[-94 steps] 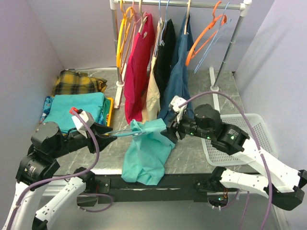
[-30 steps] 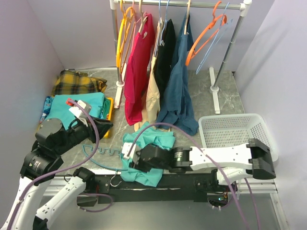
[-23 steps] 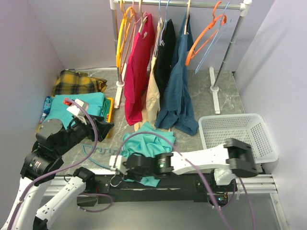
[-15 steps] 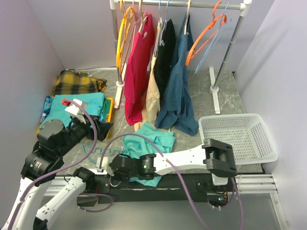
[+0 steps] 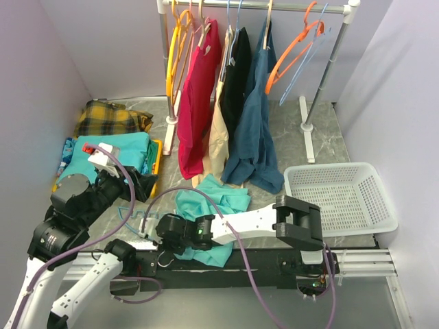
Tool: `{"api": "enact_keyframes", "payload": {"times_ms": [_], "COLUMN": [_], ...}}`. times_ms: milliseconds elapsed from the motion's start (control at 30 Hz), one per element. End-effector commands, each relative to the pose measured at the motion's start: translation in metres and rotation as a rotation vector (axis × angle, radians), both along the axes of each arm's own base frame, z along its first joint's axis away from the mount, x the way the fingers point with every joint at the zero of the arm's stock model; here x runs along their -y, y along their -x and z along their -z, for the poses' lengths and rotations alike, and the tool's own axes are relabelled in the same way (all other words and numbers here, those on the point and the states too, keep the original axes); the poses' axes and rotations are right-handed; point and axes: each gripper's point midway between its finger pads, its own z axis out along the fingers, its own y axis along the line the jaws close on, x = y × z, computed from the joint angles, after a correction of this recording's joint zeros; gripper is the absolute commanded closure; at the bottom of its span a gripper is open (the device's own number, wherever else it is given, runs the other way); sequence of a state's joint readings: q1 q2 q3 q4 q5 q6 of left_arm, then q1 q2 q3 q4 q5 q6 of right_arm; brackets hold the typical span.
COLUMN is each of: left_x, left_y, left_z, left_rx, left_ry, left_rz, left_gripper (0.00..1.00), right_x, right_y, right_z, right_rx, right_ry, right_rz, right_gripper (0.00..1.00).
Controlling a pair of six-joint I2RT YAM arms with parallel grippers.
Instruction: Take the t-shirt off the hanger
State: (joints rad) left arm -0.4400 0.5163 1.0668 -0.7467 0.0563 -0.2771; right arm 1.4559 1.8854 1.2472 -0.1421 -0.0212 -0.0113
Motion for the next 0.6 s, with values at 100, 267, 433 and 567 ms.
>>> {"api": "enact_keyframes", "payload": {"times_ms": [100, 267, 433, 567], "left_x": [-0.006, -0.008, -0.009, -0.01], "left_y": [0.004, 0.005, 0.006, 0.006], "left_z": [-0.015, -0.019, -0.019, -0.02], "left_rx": [0.035, 0.041, 0.042, 0.046], "left_ry": [0.019, 0.023, 0.021, 0.02], "left_rz": [-0.025, -0.029, -0.034, -0.039], "left_gripper": [0.11, 0.1, 0.09, 0.08], "right_x": [-0.001, 0.002, 0.003, 0.005], "right_y": [-0.009, -0.008, -0.009, -0.01], "right_z": [0.013, 0.027, 0.038, 0.044], "right_rx": [-0.034, -0.057, -0.07, -0.1], "right_ry": [0.01, 0.038, 0.059, 0.081], "right_rz": [0.012, 0.007, 0.005, 0.036], "right_gripper": [0.83, 0.84, 0.9, 1.0]}}
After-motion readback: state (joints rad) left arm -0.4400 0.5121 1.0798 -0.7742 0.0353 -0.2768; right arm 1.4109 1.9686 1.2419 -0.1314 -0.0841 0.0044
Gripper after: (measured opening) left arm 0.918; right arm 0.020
